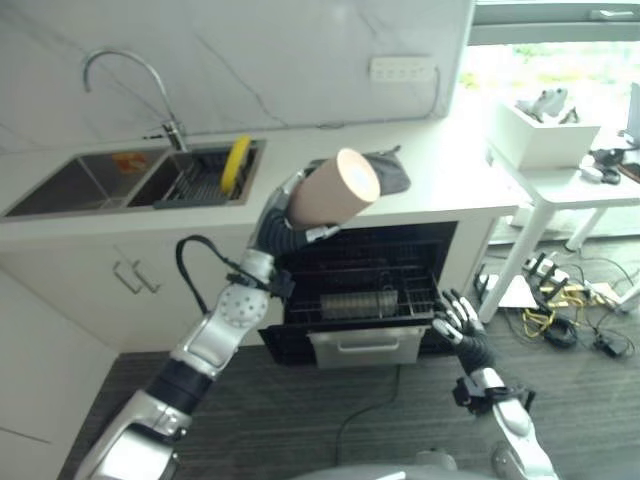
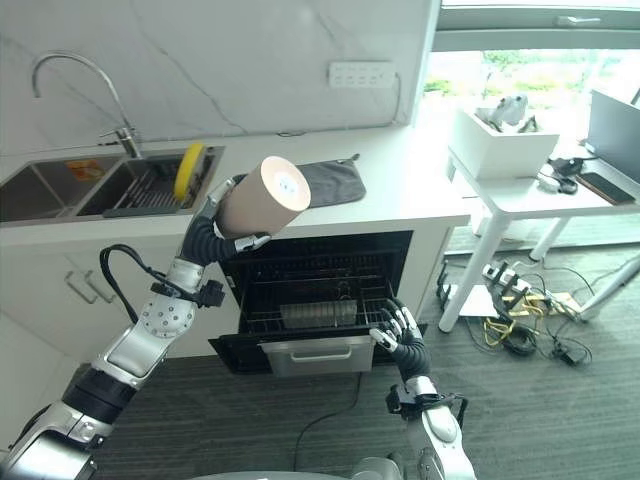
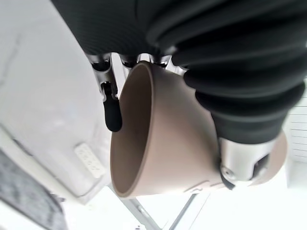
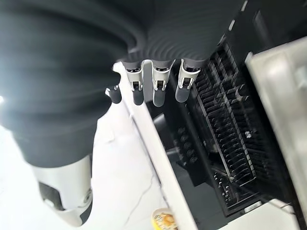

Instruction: Place the dishes in the dishwasher.

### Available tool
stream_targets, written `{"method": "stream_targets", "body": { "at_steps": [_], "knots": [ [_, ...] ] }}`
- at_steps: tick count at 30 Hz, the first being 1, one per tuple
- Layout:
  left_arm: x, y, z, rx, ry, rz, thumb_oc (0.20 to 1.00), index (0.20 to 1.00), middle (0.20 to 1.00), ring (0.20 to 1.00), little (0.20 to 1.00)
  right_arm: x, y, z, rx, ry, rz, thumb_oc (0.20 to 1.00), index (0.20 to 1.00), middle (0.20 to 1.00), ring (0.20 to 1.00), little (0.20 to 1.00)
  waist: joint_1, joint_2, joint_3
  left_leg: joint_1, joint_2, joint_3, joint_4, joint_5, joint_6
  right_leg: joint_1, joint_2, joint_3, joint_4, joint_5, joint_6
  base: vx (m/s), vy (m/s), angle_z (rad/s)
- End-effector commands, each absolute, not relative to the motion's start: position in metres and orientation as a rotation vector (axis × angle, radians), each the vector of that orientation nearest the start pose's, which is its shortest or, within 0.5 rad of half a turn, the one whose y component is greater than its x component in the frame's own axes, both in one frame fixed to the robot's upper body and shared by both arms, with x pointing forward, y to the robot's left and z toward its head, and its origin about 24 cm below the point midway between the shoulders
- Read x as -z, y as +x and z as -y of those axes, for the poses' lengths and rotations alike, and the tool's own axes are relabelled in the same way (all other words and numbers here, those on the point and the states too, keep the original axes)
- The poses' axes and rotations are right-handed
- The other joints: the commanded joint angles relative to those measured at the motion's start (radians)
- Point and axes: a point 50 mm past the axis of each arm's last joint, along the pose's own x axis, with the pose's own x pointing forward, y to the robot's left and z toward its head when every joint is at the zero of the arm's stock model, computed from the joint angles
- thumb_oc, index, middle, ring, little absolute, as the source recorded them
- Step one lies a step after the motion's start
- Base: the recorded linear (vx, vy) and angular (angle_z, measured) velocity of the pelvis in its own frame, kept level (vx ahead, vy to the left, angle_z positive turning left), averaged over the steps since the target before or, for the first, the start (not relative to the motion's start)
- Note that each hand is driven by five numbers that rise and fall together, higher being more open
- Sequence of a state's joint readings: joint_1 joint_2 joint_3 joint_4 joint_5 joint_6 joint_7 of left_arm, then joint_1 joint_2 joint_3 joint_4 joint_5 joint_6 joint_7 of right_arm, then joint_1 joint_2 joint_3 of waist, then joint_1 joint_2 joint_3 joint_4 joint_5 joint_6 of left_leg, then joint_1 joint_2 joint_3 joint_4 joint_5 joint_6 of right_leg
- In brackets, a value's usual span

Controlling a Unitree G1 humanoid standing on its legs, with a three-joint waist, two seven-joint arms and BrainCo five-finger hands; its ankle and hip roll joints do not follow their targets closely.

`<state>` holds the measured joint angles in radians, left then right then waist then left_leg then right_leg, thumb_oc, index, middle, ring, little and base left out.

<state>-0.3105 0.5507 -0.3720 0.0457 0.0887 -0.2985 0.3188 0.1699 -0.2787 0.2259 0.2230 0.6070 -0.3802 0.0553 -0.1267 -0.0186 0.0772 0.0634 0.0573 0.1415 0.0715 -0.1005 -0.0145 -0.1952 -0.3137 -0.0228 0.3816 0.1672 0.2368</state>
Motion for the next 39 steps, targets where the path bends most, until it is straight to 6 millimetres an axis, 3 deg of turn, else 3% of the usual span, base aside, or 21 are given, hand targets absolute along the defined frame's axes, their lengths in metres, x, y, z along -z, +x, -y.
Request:
{"method": "stream_targets", "body": {
  "at_steps": [1, 5, 7, 9, 10, 12, 13, 15, 17, 20, 34, 39],
  "knots": [
    [-0.164, 0.286, -0.162, 0.058, 0.477, 0.717, 0.200, 0.200, 0.200, 0.200, 0.200, -0.020, 0.231, 0.184, -0.077, 0.239, 0.100, 1.000, 1.000, 1.000, 1.000, 1.000, -0.001, 0.023, 0.040, 0.051, 0.076, 0.004, -0.053, 0.034, -0.035, 0.173, 0.091, -0.073, -0.179, -0.222, -0.021, 0.06, -0.270, -0.06],
    [-0.163, 0.282, -0.156, 0.070, 0.473, 0.722, 0.200, 0.200, 0.200, 0.200, 0.200, -0.023, 0.234, 0.194, -0.047, 0.242, 0.108, 1.000, 1.000, 1.000, 1.000, 1.000, -0.003, 0.017, 0.019, 0.039, 0.123, 0.050, -0.017, 0.046, -0.066, 0.243, 0.139, -0.096, -0.258, -0.250, -0.060, 0.10, -0.293, 0.03],
    [-0.160, 0.280, -0.159, 0.040, 0.462, 0.706, 0.200, 0.200, 0.200, 0.200, 0.200, -0.019, 0.230, 0.192, -0.100, 0.214, 0.074, 1.000, 1.000, 1.000, 1.000, 1.000, -0.015, 0.009, 0.015, 0.016, 0.125, 0.063, 0.102, 0.006, -0.063, 0.247, 0.165, -0.088, -0.238, -0.275, -0.093, 0.14, -0.278, -0.21],
    [-0.158, 0.279, -0.162, 0.033, 0.455, 0.698, 0.200, 0.200, 0.200, 0.200, 0.200, -0.018, 0.226, 0.198, -0.109, 0.199, 0.071, 1.000, 1.000, 1.000, 1.000, 1.000, -0.009, -0.001, 0.022, -0.071, 0.109, 0.022, 0.275, 0.035, -0.070, 0.262, 0.185, -0.069, -0.238, -0.283, -0.120, 0.13, -0.142, -0.29],
    [-0.157, 0.278, -0.164, 0.031, 0.453, 0.690, 0.200, 0.200, 0.200, 0.200, 0.200, -0.017, 0.225, 0.200, -0.112, 0.187, 0.068, 1.000, 1.000, 1.000, 1.000, 1.000, -0.006, 0.001, 0.024, -0.103, 0.096, 0.000, 0.302, 0.049, -0.069, 0.269, 0.198, -0.055, -0.239, -0.286, -0.129, 0.17, -0.003, -0.31],
    [-0.157, 0.277, -0.163, 0.042, 0.451, 0.691, 0.200, 0.200, 0.200, 0.200, 0.200, -0.017, 0.224, 0.205, -0.100, 0.200, 0.068, 1.000, 1.000, 1.000, 1.000, 1.000, -0.008, 0.020, 0.025, -0.100, 0.127, 0.005, 0.163, 0.095, -0.078, 0.283, 0.210, -0.049, -0.246, -0.294, -0.123, 0.17, 0.151, -0.22],
    [-0.156, 0.276, -0.162, 0.050, 0.451, 0.690, 0.200, 0.200, 0.200, 0.200, 0.200, -0.017, 0.223, 0.205, -0.092, 0.197, 0.073, 1.000, 1.000, 1.000, 1.000, 1.000, -0.009, 0.029, 0.032, -0.107, 0.163, 0.000, 0.116, 0.171, -0.105, 0.297, 0.211, -0.047, -0.249, -0.305, -0.125, 0.19, 0.240, -0.20],
    [-0.153, 0.279, -0.157, 0.052, 0.454, 0.677, 0.200, 0.200, 0.200, 0.200, 0.200, -0.014, 0.222, 0.204, -0.074, 0.220, 0.053, 1.000, 1.000, 1.000, 1.000, 1.000, -0.013, 0.029, 0.027, -0.059, 0.152, -0.005, 0.033, 0.113, -0.091, 0.297, 0.177, -0.060, -0.246, -0.306, -0.106, 0.20, 0.226, -0.04],
    [-0.152, 0.280, -0.160, 0.042, 0.459, 0.669, 0.200, 0.200, 0.200, 0.200, 0.200, -0.009, 0.217, 0.201, -0.103, 0.216, 0.039, 1.000, 1.000, 1.000, 1.000, 1.000, -0.021, 0.039, 0.019, -0.007, 0.151, 0.037, -0.037, 0.114, -0.090, 0.293, 0.142, -0.102, -0.248, -0.292, -0.086, 0.18, 0.169, -0.09],
    [-0.152, 0.281, -0.171, 0.028, 0.458, 0.638, 0.200, 0.200, 0.200, 0.200, 0.200, -0.005, 0.213, 0.198, -0.109, 0.215, 0.015, 1.000, 1.000, 1.000, 1.000, 1.000, -0.011, 0.038, 0.010, 0.022, 0.127, 0.032, -0.076, 0.107, -0.085, 0.274, 0.117, -0.114, -0.269, -0.259, -0.065, 0.13, 0.050, 0.12],
    [-0.153, 0.272, -0.169, 0.046, 0.447, 0.667, 0.200, 0.200, 0.200, 0.200, 0.200, -0.016, 0.221, 0.193, -0.080, 0.219, 0.072, 1.000, 1.000, 1.000, 1.000, 1.000, 0.023, 0.021, 0.000, 0.038, 0.136, 0.042, -0.144, 0.123, -0.091, 0.295, 0.115, -0.138, -0.374, -0.208, -0.052, 0.00, -0.025, -0.03],
    [-0.149, 0.274, -0.171, 0.024, 0.369, 0.624, 0.200, 0.200, 0.200, 0.200, 0.200, -0.047, 0.227, 0.196, -0.073, 0.122, 0.256, 1.000, 1.000, 1.000, 1.000, 1.000, 0.021, 0.019, -0.008, 0.051, 0.137, 0.055, -0.148, 0.118, -0.091, 0.305, 0.113, -0.140, -0.393, -0.199, -0.052, -0.01, -0.005, -0.02]
  ]
}}
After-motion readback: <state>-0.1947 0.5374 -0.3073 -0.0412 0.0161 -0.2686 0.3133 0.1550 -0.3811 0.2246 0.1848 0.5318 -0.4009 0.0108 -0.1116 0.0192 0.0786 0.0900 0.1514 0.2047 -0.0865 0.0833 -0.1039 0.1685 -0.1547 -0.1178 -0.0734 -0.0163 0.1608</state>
